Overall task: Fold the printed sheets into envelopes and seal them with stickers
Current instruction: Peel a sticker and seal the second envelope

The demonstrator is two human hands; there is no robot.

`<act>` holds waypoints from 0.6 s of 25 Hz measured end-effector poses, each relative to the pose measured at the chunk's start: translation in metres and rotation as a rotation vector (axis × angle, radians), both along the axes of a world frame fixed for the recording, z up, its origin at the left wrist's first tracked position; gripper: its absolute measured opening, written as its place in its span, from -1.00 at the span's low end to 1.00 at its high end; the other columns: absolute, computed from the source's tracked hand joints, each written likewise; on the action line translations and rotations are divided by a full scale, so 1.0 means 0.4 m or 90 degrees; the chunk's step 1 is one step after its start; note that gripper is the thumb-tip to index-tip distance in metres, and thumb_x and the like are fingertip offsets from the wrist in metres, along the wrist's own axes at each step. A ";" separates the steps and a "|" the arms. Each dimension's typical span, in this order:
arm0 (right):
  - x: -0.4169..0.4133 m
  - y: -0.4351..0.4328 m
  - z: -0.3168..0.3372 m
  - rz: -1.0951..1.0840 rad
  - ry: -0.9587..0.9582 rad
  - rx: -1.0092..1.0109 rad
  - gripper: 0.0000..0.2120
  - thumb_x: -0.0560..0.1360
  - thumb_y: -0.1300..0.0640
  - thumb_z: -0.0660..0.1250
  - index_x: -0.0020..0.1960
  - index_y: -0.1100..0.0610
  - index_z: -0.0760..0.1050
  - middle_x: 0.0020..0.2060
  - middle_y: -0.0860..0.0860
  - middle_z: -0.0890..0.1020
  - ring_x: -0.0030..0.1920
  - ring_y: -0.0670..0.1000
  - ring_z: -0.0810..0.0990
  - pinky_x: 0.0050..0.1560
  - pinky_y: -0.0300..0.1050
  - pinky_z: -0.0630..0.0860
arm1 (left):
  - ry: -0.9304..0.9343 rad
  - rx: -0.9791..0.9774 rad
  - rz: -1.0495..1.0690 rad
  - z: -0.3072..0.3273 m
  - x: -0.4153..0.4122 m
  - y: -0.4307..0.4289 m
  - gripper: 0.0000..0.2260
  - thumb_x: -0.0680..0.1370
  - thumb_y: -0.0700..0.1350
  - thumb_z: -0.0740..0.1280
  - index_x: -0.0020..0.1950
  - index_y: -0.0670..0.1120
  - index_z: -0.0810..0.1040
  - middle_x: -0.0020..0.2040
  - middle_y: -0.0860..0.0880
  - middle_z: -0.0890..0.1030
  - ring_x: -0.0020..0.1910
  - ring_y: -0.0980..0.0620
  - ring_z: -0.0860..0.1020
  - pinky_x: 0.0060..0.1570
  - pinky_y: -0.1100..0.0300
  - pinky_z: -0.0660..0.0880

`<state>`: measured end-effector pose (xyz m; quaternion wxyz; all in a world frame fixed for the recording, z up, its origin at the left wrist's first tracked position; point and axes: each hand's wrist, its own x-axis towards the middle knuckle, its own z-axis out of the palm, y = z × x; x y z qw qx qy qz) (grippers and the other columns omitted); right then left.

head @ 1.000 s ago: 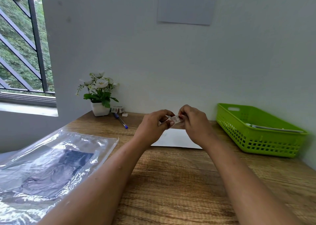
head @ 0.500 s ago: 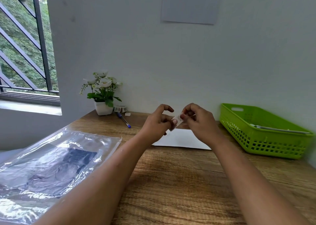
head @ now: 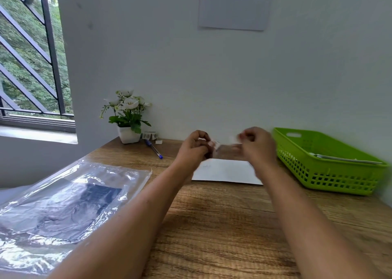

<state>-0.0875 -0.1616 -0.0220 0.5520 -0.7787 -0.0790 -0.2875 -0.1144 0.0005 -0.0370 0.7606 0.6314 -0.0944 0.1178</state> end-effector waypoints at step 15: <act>0.022 -0.104 -0.005 0.087 0.130 -0.027 -0.77 0.53 0.27 0.29 -0.25 0.02 0.49 -0.26 0.09 0.57 -0.19 0.11 0.59 -0.07 0.10 0.58 | 0.177 0.766 0.535 -0.067 0.025 0.225 -0.77 0.59 -0.21 0.21 0.24 -0.08 0.46 0.13 -0.14 0.54 0.20 -0.12 0.38 -0.11 0.07 0.38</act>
